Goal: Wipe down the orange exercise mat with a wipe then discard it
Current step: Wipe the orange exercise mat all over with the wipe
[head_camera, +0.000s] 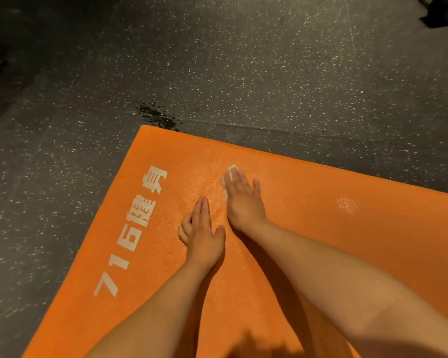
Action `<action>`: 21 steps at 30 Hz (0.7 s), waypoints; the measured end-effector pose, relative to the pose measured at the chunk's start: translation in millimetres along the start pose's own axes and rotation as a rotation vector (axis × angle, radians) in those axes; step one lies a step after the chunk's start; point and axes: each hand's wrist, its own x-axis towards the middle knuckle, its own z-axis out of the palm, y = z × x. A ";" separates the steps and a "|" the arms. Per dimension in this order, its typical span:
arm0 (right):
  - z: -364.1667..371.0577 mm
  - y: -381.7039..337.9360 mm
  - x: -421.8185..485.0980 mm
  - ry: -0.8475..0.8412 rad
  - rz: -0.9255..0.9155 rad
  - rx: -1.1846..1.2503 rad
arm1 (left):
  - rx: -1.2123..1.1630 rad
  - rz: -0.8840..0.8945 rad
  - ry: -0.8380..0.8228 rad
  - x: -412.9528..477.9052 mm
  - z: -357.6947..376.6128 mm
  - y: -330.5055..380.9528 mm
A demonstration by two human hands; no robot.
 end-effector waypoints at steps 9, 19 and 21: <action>22.1 -0.9 -58.0 -0.171 -0.544 -0.145 | -0.010 0.019 0.179 -71.9 -0.2 -29.5; 54.5 -26.2 -159.4 -0.195 -0.526 -0.074 | -0.060 -0.023 0.150 -157.7 12.6 -52.8; 45.6 -14.1 -164.8 -0.194 -0.536 -0.141 | -0.001 -0.022 0.126 -180.2 12.6 -60.1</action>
